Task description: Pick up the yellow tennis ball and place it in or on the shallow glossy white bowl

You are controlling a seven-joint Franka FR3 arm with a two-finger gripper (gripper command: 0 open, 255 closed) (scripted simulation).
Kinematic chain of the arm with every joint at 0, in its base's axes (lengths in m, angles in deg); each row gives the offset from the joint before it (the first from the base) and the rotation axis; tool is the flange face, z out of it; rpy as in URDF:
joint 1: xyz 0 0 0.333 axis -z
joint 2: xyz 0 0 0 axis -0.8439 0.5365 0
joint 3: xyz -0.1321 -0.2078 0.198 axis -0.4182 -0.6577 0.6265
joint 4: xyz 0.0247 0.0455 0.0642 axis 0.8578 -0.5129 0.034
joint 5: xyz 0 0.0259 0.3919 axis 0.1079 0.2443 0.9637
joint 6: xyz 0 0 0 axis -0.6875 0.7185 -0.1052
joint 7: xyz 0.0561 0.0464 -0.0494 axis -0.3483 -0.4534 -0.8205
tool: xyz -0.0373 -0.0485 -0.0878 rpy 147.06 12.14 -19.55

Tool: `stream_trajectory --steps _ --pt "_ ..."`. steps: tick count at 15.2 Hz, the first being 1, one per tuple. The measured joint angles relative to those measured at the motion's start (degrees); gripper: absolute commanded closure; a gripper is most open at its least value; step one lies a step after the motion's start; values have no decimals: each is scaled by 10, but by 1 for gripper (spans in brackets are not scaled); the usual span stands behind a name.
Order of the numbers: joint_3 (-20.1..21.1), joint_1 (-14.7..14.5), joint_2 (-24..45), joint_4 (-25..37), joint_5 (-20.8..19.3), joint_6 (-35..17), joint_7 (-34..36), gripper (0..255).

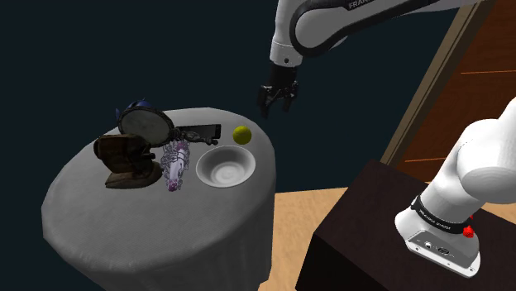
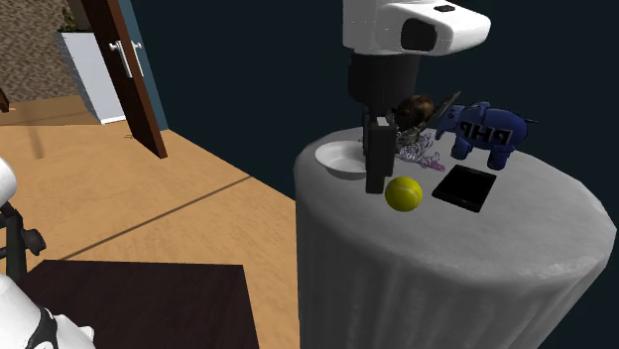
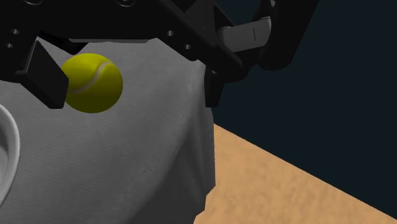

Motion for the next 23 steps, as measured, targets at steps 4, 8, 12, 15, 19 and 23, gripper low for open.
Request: stream_trajectory --steps 4,8,12,15,19,23 --pt "12 -8 82 60 -10 -32 27 0" --pt "20 -18 161 125 -24 -55 54 0" --pt "22 -24 187 129 -30 -78 63 0" --pt "22 -26 202 124 -33 -98 64 0" --pt "22 -27 208 120 -34 -108 65 0" --pt "22 -27 208 120 -34 -109 65 255"
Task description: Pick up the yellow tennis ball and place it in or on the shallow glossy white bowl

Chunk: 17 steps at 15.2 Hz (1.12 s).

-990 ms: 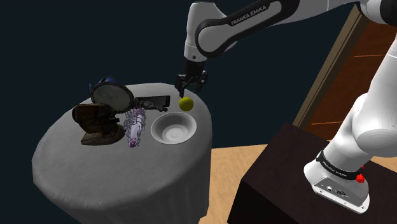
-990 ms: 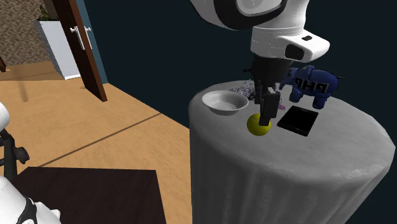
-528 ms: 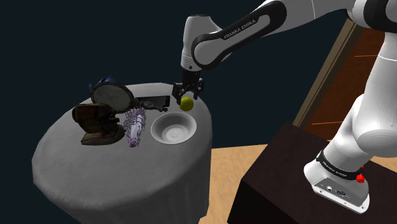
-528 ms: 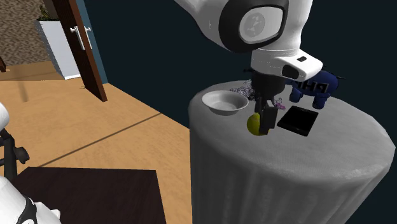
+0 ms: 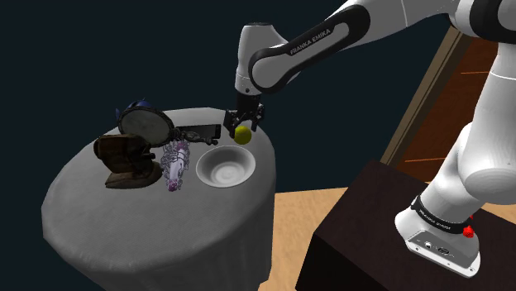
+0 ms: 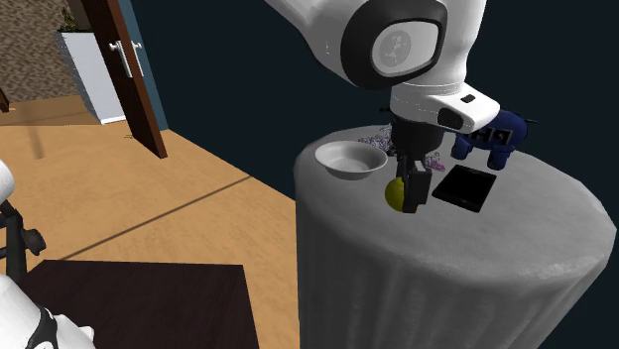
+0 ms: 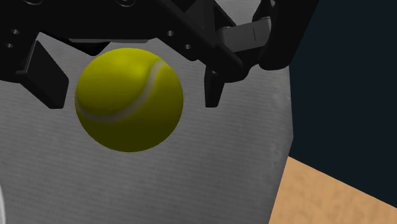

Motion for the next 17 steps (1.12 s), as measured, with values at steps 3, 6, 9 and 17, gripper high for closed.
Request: stream_trajectory --steps 3,6,9,17 --pt "0 0 -1 1 0 0 0 255" --pt "0 0 -1 1 0 0 -1 255" --pt "0 0 -2 0 1 0 -1 255" --pt "1 1 -17 26 2 42 3 255"
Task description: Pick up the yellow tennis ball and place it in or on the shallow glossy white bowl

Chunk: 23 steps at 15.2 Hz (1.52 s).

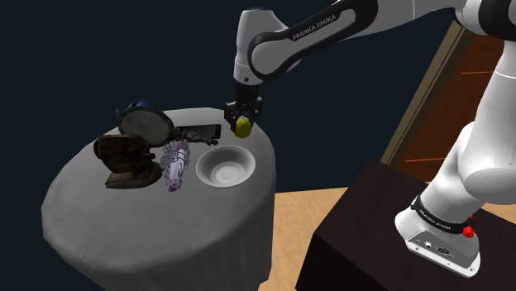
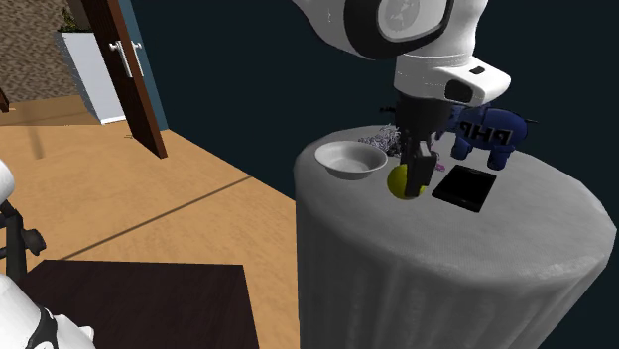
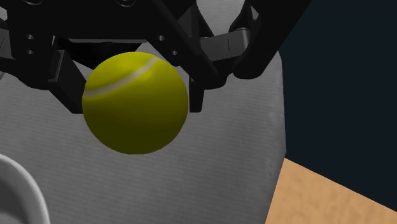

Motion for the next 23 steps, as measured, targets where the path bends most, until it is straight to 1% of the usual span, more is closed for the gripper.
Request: stream_trajectory --steps 16,19,23 --pt "0 3 -35 79 4 114 5 255" --pt "11 -11 -42 73 0 112 31 255" --pt "32 -39 -53 63 -7 109 82 255"
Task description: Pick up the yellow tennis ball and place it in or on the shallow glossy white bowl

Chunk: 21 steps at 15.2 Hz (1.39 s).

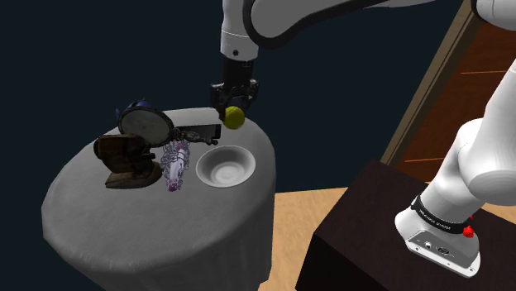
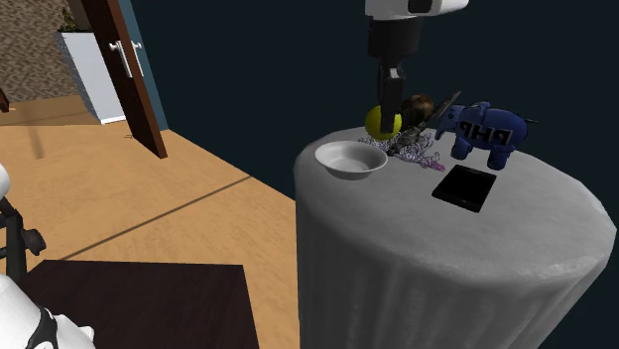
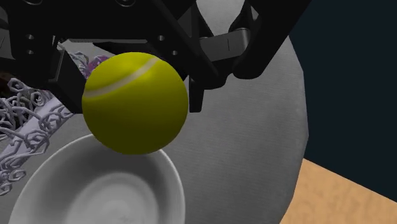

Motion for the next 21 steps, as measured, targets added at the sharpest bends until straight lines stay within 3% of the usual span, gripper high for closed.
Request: stream_trajectory --steps 7,21 --pt "37 -48 -1 0 -18 -5 90 255" --pt "38 -53 27 -73 -28 -103 99 255"
